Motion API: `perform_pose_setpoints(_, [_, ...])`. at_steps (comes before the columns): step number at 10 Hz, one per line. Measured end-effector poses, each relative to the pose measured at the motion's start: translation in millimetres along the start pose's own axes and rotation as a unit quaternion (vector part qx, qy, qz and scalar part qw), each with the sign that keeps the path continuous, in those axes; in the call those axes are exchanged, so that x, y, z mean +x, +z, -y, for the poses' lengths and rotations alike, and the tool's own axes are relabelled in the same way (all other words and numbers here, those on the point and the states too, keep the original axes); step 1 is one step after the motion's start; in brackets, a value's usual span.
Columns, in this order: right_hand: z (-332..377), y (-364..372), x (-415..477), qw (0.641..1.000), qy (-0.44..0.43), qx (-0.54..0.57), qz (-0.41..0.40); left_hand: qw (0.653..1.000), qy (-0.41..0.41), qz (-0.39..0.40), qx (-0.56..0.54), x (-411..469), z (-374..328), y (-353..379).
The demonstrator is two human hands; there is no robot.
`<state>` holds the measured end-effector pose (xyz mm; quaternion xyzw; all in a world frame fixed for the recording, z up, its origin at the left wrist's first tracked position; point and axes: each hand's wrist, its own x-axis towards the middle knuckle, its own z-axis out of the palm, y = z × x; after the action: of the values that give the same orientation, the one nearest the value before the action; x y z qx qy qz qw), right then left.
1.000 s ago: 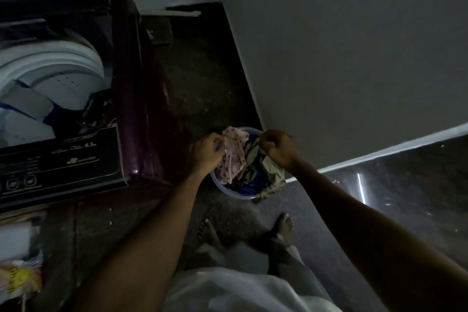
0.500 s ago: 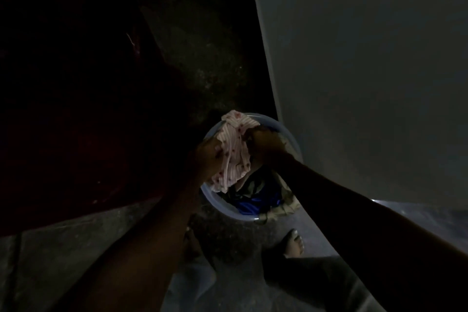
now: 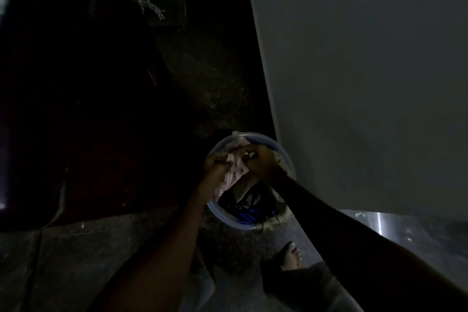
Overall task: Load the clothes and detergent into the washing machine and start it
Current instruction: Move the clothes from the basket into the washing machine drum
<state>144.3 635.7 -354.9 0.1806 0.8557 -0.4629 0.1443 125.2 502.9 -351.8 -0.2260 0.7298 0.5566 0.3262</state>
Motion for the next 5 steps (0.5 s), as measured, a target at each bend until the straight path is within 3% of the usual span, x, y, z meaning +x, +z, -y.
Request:
perform_pose_setpoints(3, [136.4,-106.2,-109.8,0.985,-0.012,0.162,-0.055,0.990,0.121,0.060,-0.041,-163.1,-126.8,-35.7])
perform_pose_setpoints(4, [152.5,-122.8,-137.3,0.980,-0.015,0.183,-0.075,0.987,0.133,0.053,-0.077,-193.8,-146.8,-40.3])
perform_pose_setpoints(5, [163.2,-132.3,-155.2,0.969,-0.010,0.242,-0.045,0.984,0.151,0.059,-0.074,-214.7,-160.0,-44.3])
